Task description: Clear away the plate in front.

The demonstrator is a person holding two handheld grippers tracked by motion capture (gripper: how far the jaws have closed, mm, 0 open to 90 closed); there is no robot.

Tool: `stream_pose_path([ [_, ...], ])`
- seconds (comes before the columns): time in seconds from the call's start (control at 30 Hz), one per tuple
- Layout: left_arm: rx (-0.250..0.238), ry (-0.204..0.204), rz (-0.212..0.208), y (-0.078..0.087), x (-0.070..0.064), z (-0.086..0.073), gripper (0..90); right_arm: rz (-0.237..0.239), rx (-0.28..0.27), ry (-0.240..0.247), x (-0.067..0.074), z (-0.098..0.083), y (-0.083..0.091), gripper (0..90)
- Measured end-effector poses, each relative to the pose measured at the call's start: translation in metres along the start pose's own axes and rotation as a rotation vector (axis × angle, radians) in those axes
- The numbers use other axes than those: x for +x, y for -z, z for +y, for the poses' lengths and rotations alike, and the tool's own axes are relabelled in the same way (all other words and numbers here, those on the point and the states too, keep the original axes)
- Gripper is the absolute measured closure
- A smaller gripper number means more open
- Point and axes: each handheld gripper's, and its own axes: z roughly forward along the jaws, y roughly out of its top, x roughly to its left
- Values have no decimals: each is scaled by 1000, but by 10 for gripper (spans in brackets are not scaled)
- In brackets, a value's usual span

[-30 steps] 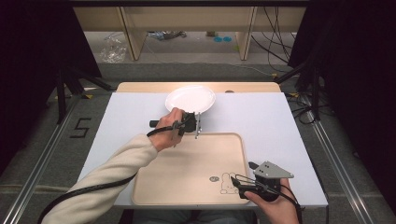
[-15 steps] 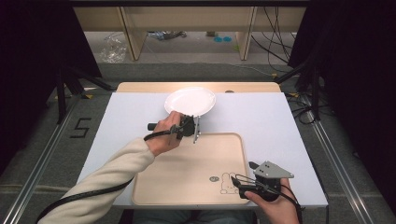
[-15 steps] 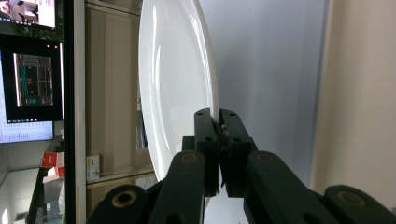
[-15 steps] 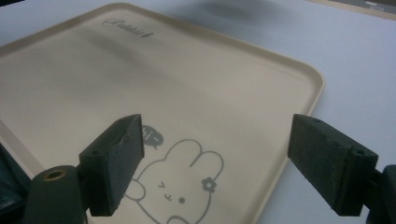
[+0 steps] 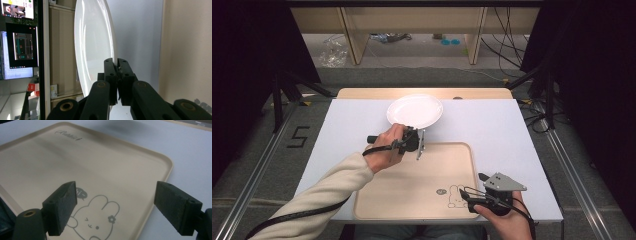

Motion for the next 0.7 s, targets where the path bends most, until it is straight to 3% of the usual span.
stream_pose_path([
  [0.33, -31, -6, 10, 15, -1, 4, 871, 6, 2, -9, 0, 0, 0, 195],
  [0.7, -26, -7, 7, 21, -4, 1, 871, 4, 2, -12, 0, 0, 0, 195],
])
